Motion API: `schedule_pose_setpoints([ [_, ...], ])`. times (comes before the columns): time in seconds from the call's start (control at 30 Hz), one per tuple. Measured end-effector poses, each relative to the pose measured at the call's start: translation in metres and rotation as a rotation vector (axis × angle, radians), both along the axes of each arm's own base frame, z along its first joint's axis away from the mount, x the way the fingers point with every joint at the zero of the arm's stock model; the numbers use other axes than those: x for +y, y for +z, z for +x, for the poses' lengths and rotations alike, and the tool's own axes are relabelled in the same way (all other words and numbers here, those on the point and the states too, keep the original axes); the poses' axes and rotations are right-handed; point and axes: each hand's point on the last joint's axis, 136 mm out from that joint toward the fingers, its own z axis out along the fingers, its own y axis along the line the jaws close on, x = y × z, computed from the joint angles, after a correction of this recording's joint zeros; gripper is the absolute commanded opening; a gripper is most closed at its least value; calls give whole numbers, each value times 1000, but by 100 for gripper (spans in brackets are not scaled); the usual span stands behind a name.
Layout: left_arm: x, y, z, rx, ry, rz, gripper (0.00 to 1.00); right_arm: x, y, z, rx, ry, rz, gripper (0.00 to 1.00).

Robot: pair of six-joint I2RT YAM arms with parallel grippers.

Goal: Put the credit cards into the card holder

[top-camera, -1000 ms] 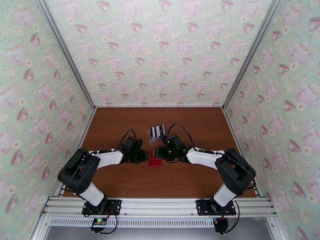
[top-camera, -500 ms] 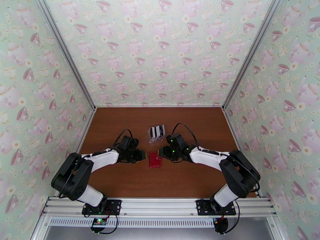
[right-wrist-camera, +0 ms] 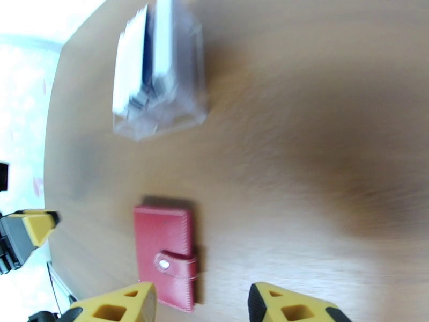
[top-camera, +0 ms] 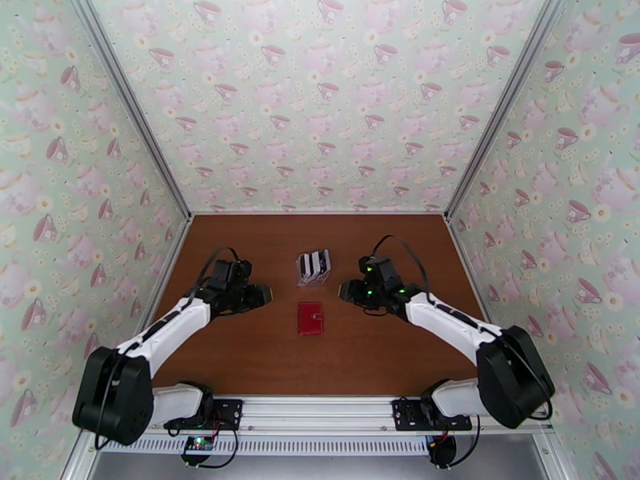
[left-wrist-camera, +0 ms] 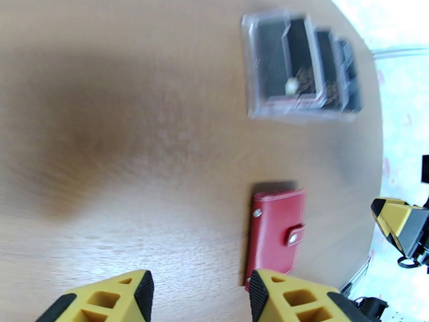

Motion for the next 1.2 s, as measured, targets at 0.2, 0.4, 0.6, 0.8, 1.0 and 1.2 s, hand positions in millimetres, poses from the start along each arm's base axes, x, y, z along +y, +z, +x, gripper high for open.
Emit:
schedule_pose_setpoints([
  [0.2,25,18,7,-42,74,-4,61,-31,16,2,-31,-50,-25,62],
  [0.4,44,28,11,-65,146,-22,84,-68,34,9,-76,-128,-28,81],
  [0.6,63,50,21,-137,237,-13,100,-104,50,18,-129,-216,-33,88],
  [0.8,94,84,38,-328,331,96,100,-136,68,21,-207,-309,-78,91],
  [1.0,112,96,53,-515,318,250,100,-163,77,26,-297,-388,-129,90],
  [1.2,124,65,51,-591,290,387,100,-177,69,17,-460,-429,-187,94],
])
